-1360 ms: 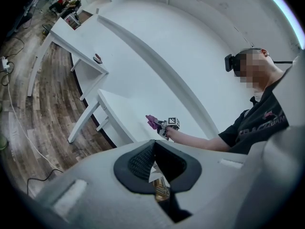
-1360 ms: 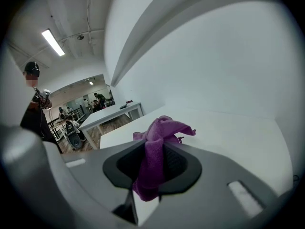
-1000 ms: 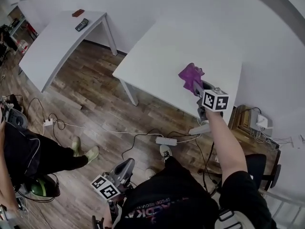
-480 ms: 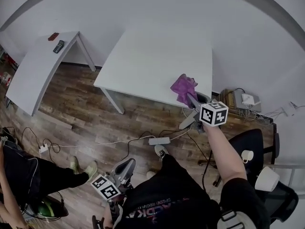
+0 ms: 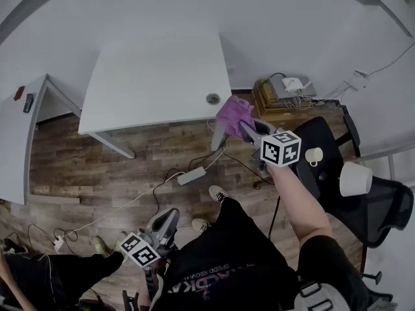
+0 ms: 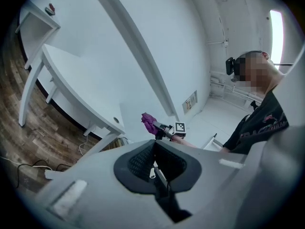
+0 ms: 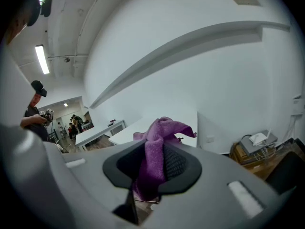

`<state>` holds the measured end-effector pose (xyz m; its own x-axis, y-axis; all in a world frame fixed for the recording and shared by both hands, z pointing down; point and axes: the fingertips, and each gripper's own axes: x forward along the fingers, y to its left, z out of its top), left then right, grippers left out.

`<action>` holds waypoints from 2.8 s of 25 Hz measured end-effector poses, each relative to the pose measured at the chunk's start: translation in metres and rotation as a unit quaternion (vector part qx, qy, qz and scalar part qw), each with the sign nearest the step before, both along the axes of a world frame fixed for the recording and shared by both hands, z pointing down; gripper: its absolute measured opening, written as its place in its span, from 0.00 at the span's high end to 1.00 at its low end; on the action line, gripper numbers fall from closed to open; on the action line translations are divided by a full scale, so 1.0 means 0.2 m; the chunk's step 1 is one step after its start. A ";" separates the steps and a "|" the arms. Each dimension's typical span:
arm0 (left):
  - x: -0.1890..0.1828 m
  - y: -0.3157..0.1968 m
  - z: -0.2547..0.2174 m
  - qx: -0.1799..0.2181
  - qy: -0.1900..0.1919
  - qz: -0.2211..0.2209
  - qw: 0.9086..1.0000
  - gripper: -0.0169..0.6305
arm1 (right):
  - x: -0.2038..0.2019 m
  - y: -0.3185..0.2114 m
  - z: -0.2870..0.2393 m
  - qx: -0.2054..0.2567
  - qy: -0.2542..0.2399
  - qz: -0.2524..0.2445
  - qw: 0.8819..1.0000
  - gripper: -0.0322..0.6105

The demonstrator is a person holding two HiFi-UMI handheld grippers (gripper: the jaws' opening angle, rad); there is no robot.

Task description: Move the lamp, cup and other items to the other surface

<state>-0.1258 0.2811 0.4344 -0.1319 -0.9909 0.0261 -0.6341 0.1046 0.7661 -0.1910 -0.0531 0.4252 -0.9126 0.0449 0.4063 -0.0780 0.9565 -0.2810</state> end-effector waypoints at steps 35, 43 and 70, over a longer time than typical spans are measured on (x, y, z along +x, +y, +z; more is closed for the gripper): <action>1.18 -1.66 0.16 -0.122 0.031 0.209 0.970 0.97 | 2.30 -1.36 1.48 -0.086 0.308 0.139 0.937 0.82; 1.26 -1.60 0.26 -0.172 0.053 0.171 0.969 0.97 | 2.31 -1.43 1.79 -0.099 0.353 0.128 0.922 0.81; 1.18 -1.28 0.27 -0.135 0.065 0.162 0.975 0.97 | 2.47 -1.50 1.55 -0.042 0.324 0.255 0.910 0.80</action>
<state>0.1106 0.0252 0.4888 0.2096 -0.9348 0.2866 -0.5667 0.1227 0.8147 0.3033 -0.3531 0.7353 -0.3930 -0.2616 0.8815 -0.6814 0.7266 -0.0882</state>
